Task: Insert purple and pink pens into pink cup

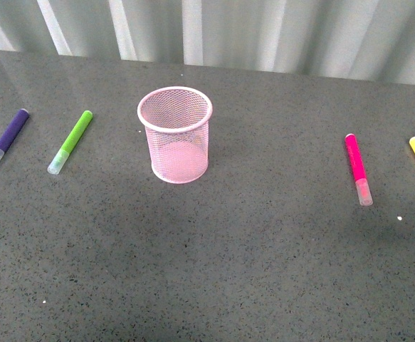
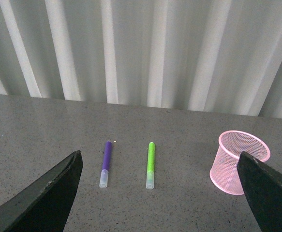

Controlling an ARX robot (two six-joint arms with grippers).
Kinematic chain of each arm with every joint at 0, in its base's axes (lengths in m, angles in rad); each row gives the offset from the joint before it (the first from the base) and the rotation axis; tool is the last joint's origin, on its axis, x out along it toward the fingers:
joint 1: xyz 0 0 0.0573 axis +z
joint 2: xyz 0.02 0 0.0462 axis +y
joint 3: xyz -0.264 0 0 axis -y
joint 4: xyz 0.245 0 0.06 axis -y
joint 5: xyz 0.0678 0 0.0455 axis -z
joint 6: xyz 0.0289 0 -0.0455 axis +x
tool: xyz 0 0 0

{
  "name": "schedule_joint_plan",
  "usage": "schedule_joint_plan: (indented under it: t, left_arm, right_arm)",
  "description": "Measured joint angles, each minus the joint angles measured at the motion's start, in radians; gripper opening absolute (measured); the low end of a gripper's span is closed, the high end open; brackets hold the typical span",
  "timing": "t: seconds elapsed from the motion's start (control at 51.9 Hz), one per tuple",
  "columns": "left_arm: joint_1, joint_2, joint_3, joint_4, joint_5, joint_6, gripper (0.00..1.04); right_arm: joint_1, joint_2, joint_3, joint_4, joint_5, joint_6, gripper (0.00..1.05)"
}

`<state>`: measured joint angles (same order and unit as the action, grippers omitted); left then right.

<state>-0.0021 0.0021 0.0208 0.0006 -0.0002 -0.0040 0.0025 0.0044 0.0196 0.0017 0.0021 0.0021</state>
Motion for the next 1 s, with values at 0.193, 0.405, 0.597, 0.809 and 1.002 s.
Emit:
schedule_joint_plan:
  t: [0.193,0.405,0.597,0.809,1.002]
  left_arm:
    - [-0.021,0.021,0.013,-0.052,-0.081,-0.056,0.98]
    - [0.015,0.240,0.028,0.063,-0.129,-0.311,0.98]
    - [0.069,0.698,0.138,0.479,0.019,-0.308,0.98]
    - [0.071,1.247,0.405,0.664,0.140,-0.164,0.98]
    - [0.078,1.574,0.647,0.620,0.178,-0.057,0.98]
  right_arm:
    - [0.000,0.000,0.000,0.000,0.000,0.000,0.98]
    - [0.000,0.000,0.000,0.000,0.000,0.000,0.98]
    - [0.000,0.000,0.000,0.000,0.000,0.000,0.98]
    - [0.000,0.000,0.000,0.000,0.000,0.000,0.98]
    - [0.000,0.000,0.000,0.000,0.000,0.000,0.98]
